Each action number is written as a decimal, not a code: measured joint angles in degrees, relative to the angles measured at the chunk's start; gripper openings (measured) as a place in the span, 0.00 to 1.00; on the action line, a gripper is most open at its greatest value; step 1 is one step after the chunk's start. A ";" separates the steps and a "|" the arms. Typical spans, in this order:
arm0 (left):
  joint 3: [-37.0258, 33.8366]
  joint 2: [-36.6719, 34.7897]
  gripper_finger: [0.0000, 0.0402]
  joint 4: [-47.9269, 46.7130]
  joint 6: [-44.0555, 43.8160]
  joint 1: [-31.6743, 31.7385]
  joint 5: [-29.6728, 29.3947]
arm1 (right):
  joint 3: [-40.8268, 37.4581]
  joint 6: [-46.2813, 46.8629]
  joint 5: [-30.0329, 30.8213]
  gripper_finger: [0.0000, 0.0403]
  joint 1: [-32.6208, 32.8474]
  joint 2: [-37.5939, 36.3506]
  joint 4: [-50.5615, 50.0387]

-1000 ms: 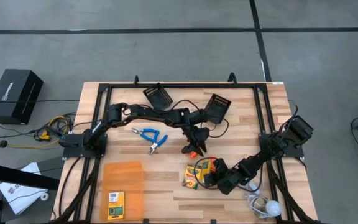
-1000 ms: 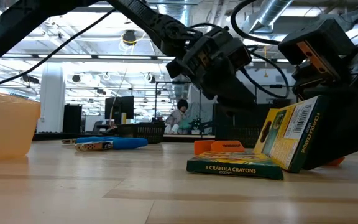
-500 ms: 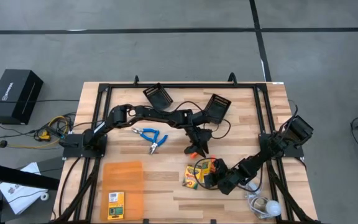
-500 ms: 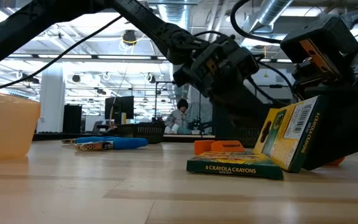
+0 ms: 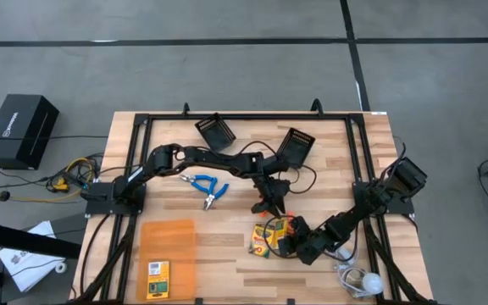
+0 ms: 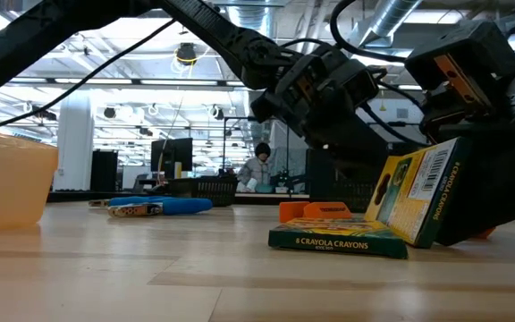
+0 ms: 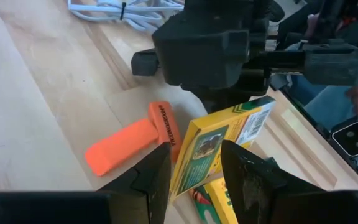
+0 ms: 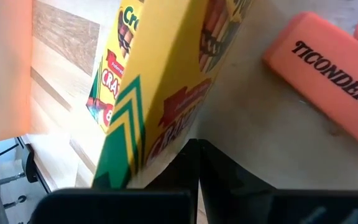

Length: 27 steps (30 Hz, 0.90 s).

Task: Pick & Place School Supplies
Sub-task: Put the crayon box into the orange transparent bin

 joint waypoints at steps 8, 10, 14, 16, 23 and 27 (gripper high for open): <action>0.12 0.98 0.34 1.20 -1.03 -1.22 0.14 | -0.11 -2.62 -0.04 0.00 -1.23 0.00 0.45; 0.01 2.18 0.34 1.19 -1.80 -1.81 1.16 | -0.14 -3.06 -0.18 0.00 -1.56 0.00 0.55; 0.05 3.53 0.34 2.10 -2.87 -2.42 1.22 | -0.15 -3.08 -0.23 0.00 -1.53 0.00 0.58; 0.07 3.56 0.34 1.67 -2.94 -2.37 1.20 | -0.15 -3.08 -0.21 0.00 -1.47 0.00 0.64; 0.07 3.56 0.15 2.18 -3.18 -2.03 -0.46 | -0.16 -3.52 -0.32 0.00 -1.54 0.00 0.74; 0.07 3.56 0.02 2.33 -3.32 -2.20 -0.57 | -0.17 -3.65 -0.55 0.00 -1.58 0.00 0.78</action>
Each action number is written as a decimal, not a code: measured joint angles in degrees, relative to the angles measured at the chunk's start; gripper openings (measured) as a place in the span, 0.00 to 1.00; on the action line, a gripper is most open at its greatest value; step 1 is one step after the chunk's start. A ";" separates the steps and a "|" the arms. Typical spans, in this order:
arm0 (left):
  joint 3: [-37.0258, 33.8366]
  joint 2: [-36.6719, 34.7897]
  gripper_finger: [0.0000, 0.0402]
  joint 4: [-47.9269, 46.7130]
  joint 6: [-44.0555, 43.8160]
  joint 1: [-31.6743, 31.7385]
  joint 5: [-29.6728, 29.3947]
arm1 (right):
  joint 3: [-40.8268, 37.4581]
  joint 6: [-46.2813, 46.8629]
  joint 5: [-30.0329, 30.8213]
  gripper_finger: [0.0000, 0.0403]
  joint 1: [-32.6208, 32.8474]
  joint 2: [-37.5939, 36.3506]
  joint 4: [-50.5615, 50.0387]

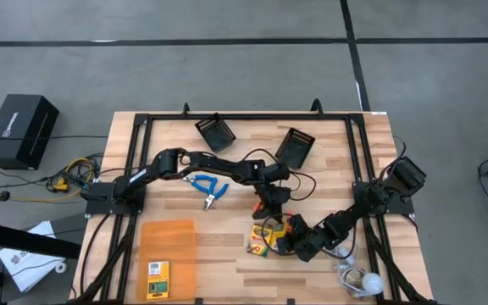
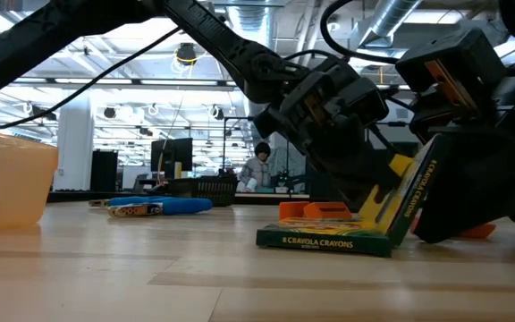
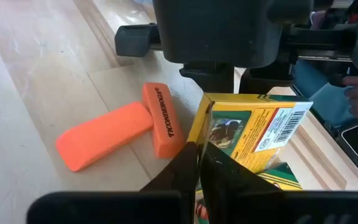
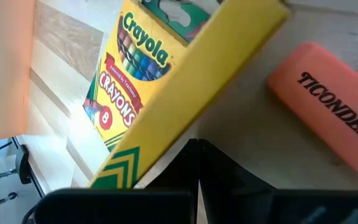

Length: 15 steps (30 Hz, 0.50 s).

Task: Pick & Place School Supplies
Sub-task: Put the crayon box into the orange transparent bin

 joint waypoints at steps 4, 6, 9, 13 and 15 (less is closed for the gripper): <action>0.00 0.00 0.01 0.00 -1.03 -0.17 -0.02 | 0.00 -0.09 -0.01 0.00 0.00 0.00 0.00; 0.00 0.00 0.00 0.16 -1.57 -0.17 0.00 | 0.00 -0.09 -0.01 0.00 0.00 0.00 0.00; -0.04 -0.17 0.01 0.42 -2.24 -0.13 0.00 | 0.00 -0.08 -0.03 0.00 -0.02 0.00 0.00; 0.38 -1.46 0.01 0.45 -2.56 0.36 0.00 | 0.00 0.04 -0.01 0.00 -0.02 0.00 0.00; 0.47 -2.84 0.01 -0.34 -2.67 0.85 -0.20 | 0.00 0.24 0.19 0.00 -0.02 0.00 -0.10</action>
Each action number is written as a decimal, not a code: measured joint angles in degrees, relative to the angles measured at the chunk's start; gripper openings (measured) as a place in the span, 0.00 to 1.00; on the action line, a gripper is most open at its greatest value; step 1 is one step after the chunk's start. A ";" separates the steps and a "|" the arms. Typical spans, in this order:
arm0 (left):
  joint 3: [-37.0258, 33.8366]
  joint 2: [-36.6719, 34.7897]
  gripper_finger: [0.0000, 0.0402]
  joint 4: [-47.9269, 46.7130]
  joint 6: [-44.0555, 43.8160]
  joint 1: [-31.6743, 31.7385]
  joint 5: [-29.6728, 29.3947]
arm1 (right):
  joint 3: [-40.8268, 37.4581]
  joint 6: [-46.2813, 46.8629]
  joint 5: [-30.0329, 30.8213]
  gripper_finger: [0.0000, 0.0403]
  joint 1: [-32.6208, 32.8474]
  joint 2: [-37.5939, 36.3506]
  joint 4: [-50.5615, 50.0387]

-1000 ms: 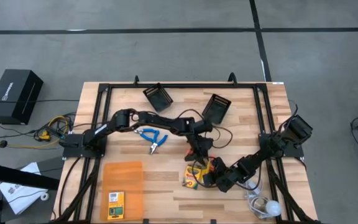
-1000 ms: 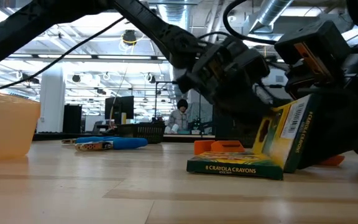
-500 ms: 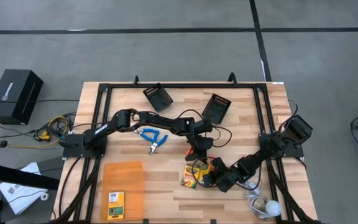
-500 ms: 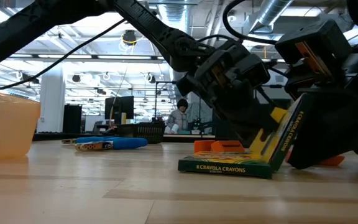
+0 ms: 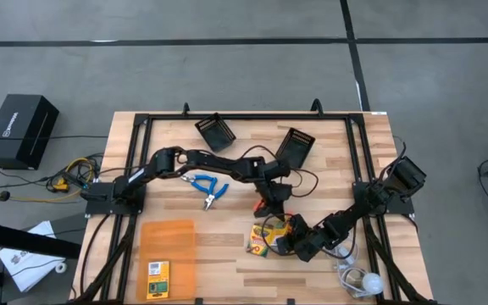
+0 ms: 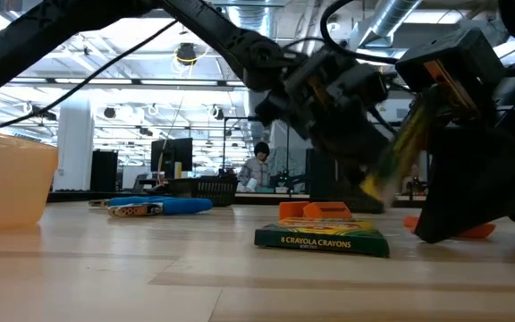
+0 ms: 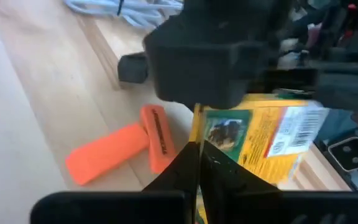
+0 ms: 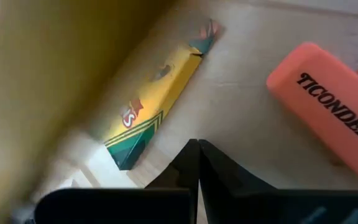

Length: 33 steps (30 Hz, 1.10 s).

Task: Pick & Place School Supplies
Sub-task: Put the crayon box into the orange transparent bin

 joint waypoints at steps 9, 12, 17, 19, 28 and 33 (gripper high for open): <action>0.37 -6.55 0.01 -1.27 0.95 4.28 -2.52 | 0.00 -0.27 0.62 0.00 -0.10 0.00 -0.28; 0.18 -7.49 0.01 -3.95 1.85 5.63 -4.34 | 0.00 -0.37 0.63 0.00 -0.09 0.00 -0.26; 0.19 -8.62 0.01 -5.54 1.65 7.25 -4.63 | -0.04 -0.85 0.62 0.00 -0.09 0.00 0.20; 0.16 -8.76 0.01 -5.74 1.75 7.31 -5.36 | -0.04 -0.98 0.62 0.00 -0.04 0.00 0.23; 0.12 -10.91 0.01 -6.54 1.28 6.97 -6.24 | -0.07 -0.98 0.58 0.00 -0.04 0.00 0.53; 0.09 -13.22 0.01 -6.45 1.05 6.96 -7.27 | -0.22 -1.44 0.52 0.00 -0.04 -0.37 0.66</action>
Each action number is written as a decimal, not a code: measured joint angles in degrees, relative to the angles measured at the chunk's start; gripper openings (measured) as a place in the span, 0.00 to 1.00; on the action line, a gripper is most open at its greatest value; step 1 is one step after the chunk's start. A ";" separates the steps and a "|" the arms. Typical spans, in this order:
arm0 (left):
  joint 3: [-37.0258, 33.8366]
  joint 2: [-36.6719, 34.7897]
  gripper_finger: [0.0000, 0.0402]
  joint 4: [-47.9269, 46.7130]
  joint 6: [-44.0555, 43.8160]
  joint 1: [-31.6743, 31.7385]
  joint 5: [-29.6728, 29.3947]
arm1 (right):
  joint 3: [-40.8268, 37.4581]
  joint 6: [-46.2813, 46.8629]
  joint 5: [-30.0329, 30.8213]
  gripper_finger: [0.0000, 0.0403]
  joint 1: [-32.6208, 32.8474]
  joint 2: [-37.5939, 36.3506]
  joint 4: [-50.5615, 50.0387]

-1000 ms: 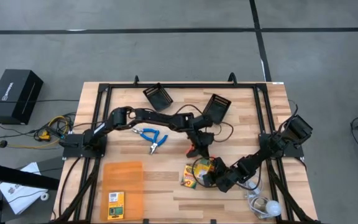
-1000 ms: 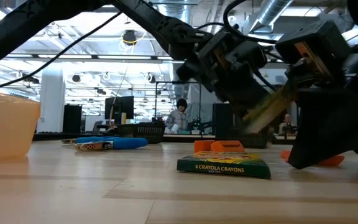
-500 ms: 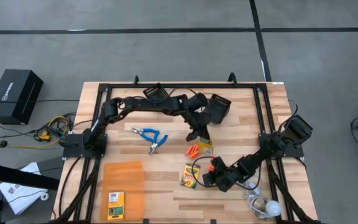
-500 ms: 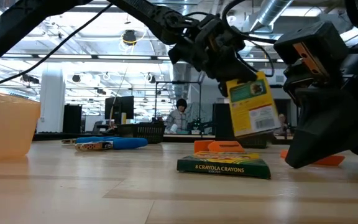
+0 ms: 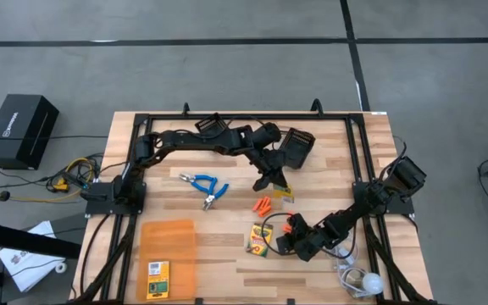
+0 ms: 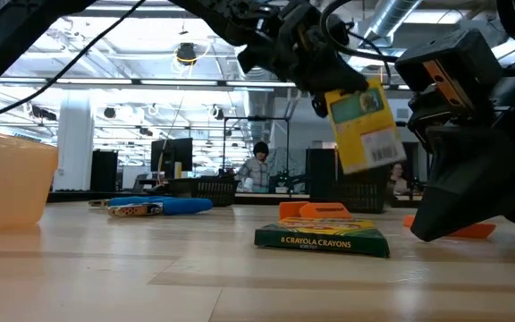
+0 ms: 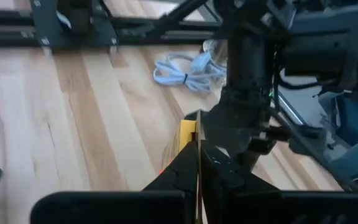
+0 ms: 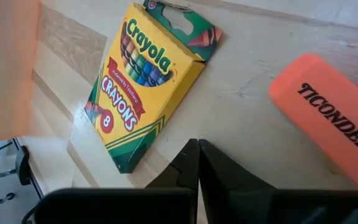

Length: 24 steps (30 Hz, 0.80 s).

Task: Pick & Place School Supplies
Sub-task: Put the crayon box into the orange transparent bin

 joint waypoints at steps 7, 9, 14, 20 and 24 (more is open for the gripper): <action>0.00 -3.33 0.01 -3.19 0.53 0.22 -1.30 | -0.09 -1.02 0.19 0.00 -0.39 -0.22 0.01; 0.04 -4.41 0.01 -5.06 1.09 0.22 -1.36 | -0.09 -1.00 0.17 0.00 -0.44 -0.22 0.05; 0.03 -6.74 0.00 -11.42 3.41 0.22 -2.61 | -0.09 -1.00 0.17 0.00 -0.44 -0.22 0.03; 0.02 -9.81 0.00 -16.73 5.08 0.22 -3.97 | -0.09 -1.56 0.17 0.00 -0.44 -0.22 0.14; 0.04 -12.66 0.00 -19.89 5.06 0.22 -4.38 | -0.09 -1.73 0.22 0.00 -0.44 -0.22 0.16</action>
